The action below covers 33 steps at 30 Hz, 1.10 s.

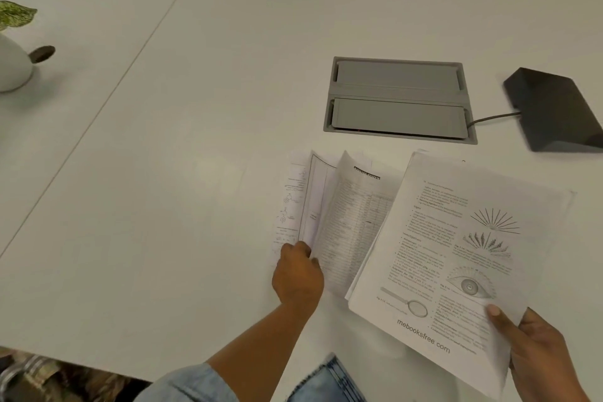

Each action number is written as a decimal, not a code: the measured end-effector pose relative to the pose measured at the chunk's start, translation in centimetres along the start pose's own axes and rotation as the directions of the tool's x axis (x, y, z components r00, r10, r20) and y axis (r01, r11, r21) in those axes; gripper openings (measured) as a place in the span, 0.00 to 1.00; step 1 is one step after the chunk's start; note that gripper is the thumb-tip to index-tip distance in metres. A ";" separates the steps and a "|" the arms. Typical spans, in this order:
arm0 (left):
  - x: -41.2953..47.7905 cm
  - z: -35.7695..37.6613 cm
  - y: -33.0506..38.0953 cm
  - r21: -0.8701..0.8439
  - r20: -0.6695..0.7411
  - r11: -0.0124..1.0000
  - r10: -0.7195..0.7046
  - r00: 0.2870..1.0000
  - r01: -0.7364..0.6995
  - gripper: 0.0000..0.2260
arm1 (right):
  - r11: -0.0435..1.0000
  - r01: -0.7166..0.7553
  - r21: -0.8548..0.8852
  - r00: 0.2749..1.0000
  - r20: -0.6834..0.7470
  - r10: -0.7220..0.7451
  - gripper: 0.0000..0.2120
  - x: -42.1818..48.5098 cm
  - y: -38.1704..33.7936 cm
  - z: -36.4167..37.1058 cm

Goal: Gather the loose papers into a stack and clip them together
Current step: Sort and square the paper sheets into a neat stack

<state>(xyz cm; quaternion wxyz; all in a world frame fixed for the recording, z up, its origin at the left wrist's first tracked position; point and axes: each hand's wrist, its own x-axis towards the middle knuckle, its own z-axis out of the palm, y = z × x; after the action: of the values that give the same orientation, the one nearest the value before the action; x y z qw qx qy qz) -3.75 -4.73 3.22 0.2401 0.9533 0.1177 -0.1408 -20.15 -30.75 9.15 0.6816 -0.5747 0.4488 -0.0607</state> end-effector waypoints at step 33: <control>0.0 -7.7 -4.3 -0.824 0.079 0.534 -0.225 0.971 0.191 0.06 | 0.984 0.001 -0.180 0.994 -0.104 -0.020 0.13 2.2 0.4 -3.0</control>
<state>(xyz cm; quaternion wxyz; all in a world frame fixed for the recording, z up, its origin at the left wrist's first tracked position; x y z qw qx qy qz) -3.40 2.79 7.92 0.6375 0.7108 0.2866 -0.0790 -21.07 -34.10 7.83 0.6021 -0.6321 0.4848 -0.0538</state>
